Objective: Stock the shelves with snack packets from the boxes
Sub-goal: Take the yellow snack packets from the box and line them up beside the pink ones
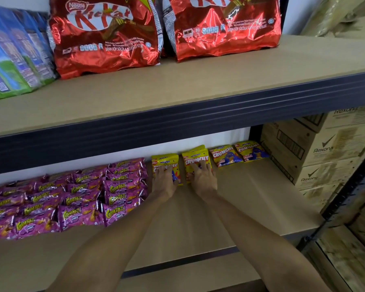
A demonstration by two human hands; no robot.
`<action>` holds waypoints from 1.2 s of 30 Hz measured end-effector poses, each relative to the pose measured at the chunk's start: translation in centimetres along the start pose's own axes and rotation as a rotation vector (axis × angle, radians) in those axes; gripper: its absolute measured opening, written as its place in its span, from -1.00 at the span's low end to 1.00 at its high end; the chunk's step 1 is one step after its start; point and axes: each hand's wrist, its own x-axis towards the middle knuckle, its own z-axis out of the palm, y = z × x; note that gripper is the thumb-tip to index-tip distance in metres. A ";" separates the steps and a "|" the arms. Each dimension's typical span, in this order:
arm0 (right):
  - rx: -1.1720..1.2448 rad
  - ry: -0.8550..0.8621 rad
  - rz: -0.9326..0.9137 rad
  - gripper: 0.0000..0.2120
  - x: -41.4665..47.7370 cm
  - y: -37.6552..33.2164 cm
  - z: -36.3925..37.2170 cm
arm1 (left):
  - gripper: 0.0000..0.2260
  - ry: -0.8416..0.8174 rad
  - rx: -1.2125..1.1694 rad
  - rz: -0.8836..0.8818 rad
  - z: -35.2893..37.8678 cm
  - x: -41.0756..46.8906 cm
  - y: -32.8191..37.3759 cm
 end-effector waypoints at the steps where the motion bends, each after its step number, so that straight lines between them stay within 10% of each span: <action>1: -0.003 -0.011 0.002 -0.57 0.0 0.1 0.1 | -0.43 -0.004 -0.006 -0.003 -0.1 0.0 0.0; 23: 0.208 0.274 -0.105 -0.64 -5.4 -2.9 -1.7 | -0.79 0.172 -0.085 0.124 -2.6 -5.4 -0.1; 36: 0.411 0.280 -0.182 -0.58 -20.8 -12.9 0.1 | -0.61 0.120 -0.476 0.139 -6.2 -23.5 -9.7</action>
